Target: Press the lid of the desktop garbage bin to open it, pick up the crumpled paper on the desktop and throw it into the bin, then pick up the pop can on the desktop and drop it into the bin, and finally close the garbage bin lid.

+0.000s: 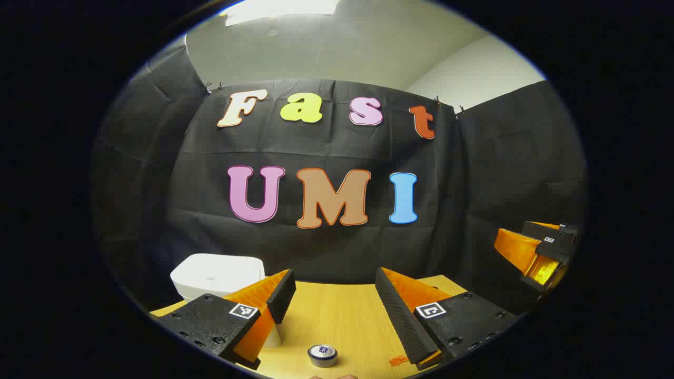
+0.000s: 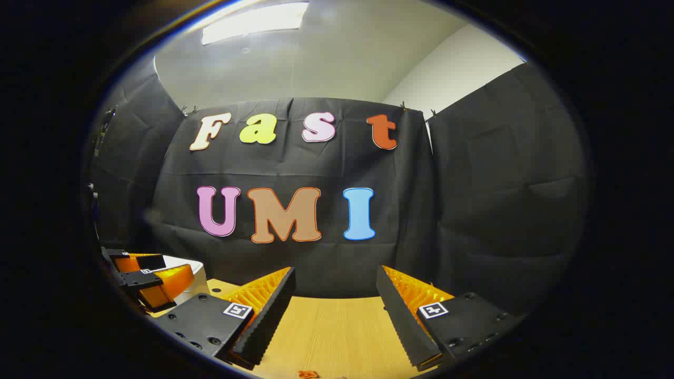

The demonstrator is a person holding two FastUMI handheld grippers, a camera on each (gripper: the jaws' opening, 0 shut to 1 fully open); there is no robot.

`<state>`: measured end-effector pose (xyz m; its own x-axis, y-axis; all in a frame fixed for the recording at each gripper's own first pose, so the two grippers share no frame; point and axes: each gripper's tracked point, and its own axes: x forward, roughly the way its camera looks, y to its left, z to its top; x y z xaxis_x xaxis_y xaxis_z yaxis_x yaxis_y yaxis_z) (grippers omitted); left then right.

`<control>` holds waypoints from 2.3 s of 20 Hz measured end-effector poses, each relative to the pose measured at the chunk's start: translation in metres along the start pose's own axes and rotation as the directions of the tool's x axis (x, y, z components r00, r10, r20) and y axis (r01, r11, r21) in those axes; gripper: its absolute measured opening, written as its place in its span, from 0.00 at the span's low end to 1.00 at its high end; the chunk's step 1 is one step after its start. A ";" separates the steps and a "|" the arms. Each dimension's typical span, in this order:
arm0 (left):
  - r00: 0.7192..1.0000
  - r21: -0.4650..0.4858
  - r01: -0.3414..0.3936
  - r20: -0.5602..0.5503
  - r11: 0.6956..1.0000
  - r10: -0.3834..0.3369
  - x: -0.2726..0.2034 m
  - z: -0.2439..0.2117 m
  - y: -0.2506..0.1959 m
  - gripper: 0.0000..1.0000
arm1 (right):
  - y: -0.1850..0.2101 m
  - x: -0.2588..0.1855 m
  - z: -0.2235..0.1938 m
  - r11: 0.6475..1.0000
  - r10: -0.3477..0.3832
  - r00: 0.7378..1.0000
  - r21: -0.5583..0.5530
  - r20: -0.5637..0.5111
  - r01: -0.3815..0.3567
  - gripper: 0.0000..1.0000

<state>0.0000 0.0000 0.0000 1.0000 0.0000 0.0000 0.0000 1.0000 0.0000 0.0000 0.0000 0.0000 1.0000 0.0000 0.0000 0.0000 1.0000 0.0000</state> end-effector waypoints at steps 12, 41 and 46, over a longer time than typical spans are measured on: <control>1.000 0.019 -0.008 0.007 1.000 0.007 0.007 0.005 0.003 0.93 | 0.004 0.008 0.001 1.000 0.005 1.000 -0.018 -0.008 -0.005 0.98; 1.000 0.020 0.003 0.023 1.000 -0.004 0.019 0.007 0.002 0.93 | 0.003 0.016 0.002 1.000 0.014 1.000 -0.021 0.000 -0.014 0.98; 1.000 0.017 0.014 0.017 1.000 -0.015 0.022 0.008 0.002 0.93 | 0.003 0.015 0.007 1.000 0.011 1.000 -0.027 0.020 -0.011 0.99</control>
<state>0.0217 0.0017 0.0080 0.9997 -0.0146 0.0172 0.0144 0.9997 0.0172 0.0151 0.0030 0.0068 0.9997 0.0113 0.0196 -0.0108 0.9996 -0.0269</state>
